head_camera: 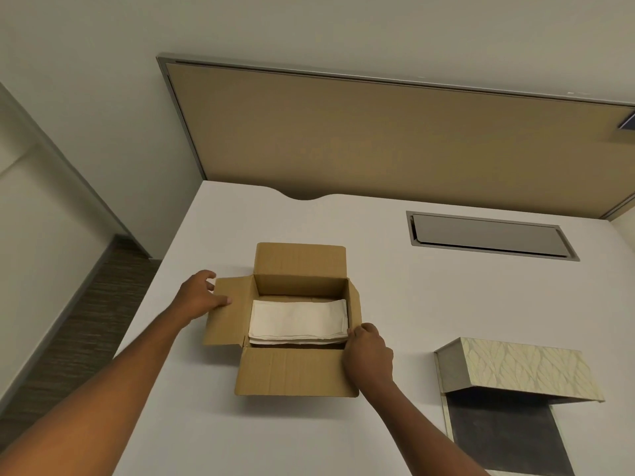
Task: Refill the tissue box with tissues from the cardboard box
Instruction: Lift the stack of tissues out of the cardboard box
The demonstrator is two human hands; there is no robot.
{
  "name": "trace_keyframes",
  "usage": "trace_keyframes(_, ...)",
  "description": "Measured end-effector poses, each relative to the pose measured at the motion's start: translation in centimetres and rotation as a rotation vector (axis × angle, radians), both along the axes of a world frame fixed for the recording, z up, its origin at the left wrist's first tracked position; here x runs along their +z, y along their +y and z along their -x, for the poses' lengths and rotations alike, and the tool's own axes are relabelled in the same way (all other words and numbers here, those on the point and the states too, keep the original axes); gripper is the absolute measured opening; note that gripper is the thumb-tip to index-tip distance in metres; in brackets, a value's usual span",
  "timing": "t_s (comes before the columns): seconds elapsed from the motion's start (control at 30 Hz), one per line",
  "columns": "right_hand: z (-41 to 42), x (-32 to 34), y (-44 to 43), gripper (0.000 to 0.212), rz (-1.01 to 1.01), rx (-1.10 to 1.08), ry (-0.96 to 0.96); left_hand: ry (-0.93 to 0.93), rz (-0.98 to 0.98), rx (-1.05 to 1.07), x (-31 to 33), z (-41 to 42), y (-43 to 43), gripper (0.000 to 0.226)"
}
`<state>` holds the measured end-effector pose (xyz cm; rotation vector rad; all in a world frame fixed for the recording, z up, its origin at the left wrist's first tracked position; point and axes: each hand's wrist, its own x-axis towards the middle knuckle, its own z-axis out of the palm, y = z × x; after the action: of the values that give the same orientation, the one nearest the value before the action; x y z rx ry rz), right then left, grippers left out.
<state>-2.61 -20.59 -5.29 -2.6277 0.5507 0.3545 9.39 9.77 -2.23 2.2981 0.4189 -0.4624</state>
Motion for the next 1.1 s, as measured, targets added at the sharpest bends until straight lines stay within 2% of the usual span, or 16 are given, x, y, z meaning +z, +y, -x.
trace_keyframes(0.13, -0.1, 0.2, -0.1, 0.033, -0.025, 0.0, 0.013, -0.019, -0.008, -0.008, -1.7, 1.5, -1.2, 0.068)
trace_keyframes(0.3, -0.3, 0.5, 0.0, 0.032, -0.051, 0.016, 0.032, -0.067, 0.182, -0.018, -2.9, 2.7, -2.2, 0.039)
trace_keyframes(0.43, -0.3, 0.4, 0.1, 0.032, -0.072, 0.009, 0.025, -0.118, 0.176, 0.006, -2.8, 3.4, -2.9, 0.034)
trace_keyframes(0.6, -0.3, 0.3, -0.1, 0.033, -0.055, 0.012, 0.031, -0.144, 0.033, -0.007, -2.2, 4.1, -4.2, 0.035)
trace_keyframes(0.7, -0.3, 0.5, -0.3, 0.035, -0.01, 0.001, 0.024, -0.273, -0.139, -0.02, -1.4, 4.7, -4.6, 0.037)
trace_keyframes(0.8, -0.3, 0.9, -0.3, 0.034, 0.126, 0.048, -0.054, -0.448, -0.234, -0.168, -0.3, 5.0, -5.1, 0.033)
trace_keyframes(0.87, -0.6, 1.4, -0.1, 0.036, 0.171, 0.081, -0.153, -0.475, -0.209, -0.303, 0.6, 4.7, -5.8, 0.034)
trace_keyframes(1.0, -3.0, 2.4, 0.3, 0.039, 0.133, 0.223, -0.269, -0.228, -0.123, -0.615, 1.7, 3.2, -7.4, 0.051)
trace_keyframes(1.1, -5.7, 2.7, 0.7, 0.046, 0.07, 0.439, -0.154, -0.093, -0.251, -0.775, 1.6, 1.4, -8.6, 0.064)
